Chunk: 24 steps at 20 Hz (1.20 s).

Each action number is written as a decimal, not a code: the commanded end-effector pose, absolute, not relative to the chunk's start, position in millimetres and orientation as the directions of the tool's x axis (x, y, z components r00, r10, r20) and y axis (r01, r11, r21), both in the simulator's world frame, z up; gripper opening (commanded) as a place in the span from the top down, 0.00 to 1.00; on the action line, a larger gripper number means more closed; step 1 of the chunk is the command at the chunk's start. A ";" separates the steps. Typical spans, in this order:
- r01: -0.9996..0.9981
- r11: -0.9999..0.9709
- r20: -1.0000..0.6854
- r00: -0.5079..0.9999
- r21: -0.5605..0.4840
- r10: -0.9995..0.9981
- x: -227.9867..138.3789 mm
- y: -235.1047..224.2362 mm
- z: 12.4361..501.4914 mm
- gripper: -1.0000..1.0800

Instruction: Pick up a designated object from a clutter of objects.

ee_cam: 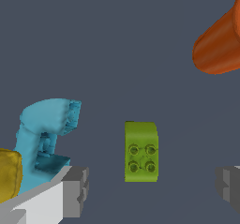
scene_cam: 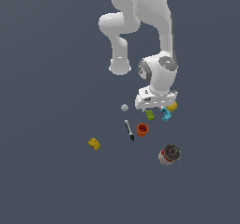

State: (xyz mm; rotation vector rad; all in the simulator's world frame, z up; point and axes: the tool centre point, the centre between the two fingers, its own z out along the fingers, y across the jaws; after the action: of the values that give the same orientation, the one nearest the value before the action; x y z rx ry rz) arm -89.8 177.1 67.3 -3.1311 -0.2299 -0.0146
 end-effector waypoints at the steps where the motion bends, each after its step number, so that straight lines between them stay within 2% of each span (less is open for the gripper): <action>1: 0.146 -0.989 0.011 0.989 -0.002 0.146 -89.2 177.2 67.1 0.04; 19: 0.145 -0.989 0.000 0.989 0.000 0.145 -94.5 175.4 13.0 0.04; 20: 0.145 -0.989 0.000 0.989 0.000 0.145 -94.5 175.4 13.0 1.00; 24: 0.145 -0.989 0.000 0.989 0.000 0.145 -94.5 175.4 13.0 1.00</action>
State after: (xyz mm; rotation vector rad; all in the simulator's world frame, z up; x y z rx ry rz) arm -94.8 175.6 13.4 -3.1335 -0.2295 -0.0006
